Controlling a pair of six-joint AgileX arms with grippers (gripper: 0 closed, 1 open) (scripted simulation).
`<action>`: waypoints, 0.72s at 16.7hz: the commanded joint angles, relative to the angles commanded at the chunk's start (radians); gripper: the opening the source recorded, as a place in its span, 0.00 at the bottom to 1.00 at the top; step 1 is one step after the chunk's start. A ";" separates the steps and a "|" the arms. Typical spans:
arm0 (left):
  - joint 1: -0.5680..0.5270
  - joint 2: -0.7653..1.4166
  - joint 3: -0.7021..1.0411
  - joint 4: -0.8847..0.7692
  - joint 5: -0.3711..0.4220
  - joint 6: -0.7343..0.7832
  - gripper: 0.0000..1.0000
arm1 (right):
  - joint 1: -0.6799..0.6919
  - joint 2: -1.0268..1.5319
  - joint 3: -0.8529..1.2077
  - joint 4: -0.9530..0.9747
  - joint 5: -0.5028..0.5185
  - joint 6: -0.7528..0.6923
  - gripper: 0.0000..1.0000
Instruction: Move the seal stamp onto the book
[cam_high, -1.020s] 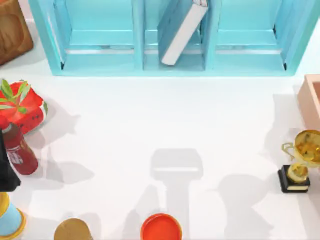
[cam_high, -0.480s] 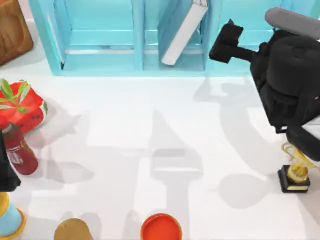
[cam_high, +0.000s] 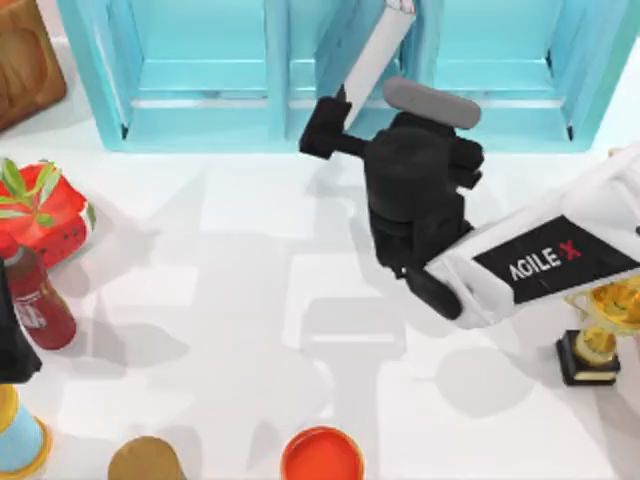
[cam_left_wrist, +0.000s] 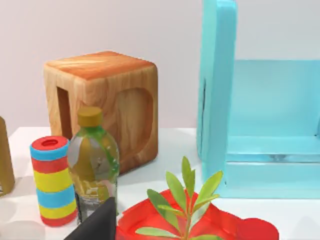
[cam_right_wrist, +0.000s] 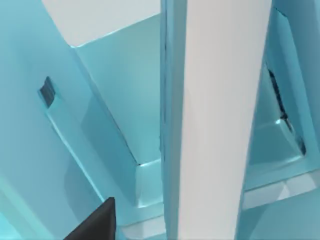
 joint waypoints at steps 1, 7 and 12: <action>0.000 0.000 0.000 0.000 0.000 0.000 1.00 | 0.003 0.029 0.020 0.013 0.004 0.002 1.00; 0.000 0.000 0.000 0.000 0.000 0.000 1.00 | 0.001 0.054 0.034 0.022 0.006 0.003 1.00; 0.000 0.000 0.000 0.000 0.000 0.000 1.00 | -0.023 0.114 0.141 -0.017 -0.019 -0.002 1.00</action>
